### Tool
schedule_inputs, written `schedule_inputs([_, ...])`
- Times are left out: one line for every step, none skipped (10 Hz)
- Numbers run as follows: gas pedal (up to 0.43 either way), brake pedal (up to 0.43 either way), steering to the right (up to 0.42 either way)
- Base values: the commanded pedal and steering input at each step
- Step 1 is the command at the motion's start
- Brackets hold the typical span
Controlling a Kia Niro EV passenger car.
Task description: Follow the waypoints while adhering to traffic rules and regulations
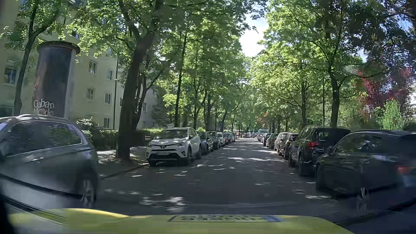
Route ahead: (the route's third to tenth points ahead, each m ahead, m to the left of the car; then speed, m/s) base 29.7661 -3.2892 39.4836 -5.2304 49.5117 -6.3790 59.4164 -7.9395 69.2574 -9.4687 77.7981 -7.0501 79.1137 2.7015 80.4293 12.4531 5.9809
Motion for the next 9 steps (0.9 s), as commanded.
schedule_inputs([0.260,0.000,0.085])
schedule_inputs([0.260,0.000,0.085])
schedule_inputs([0.248,0.000,0.085])
schedule_inputs([0.240,0.000,0.085])
schedule_inputs([0.220,0.000,0.083])
schedule_inputs([0.220,0.000,0.080])
schedule_inputs([0.209,0.000,0.075])
schedule_inputs([0.209,0.000,0.067])
schedule_inputs([0.197,0.000,0.055])
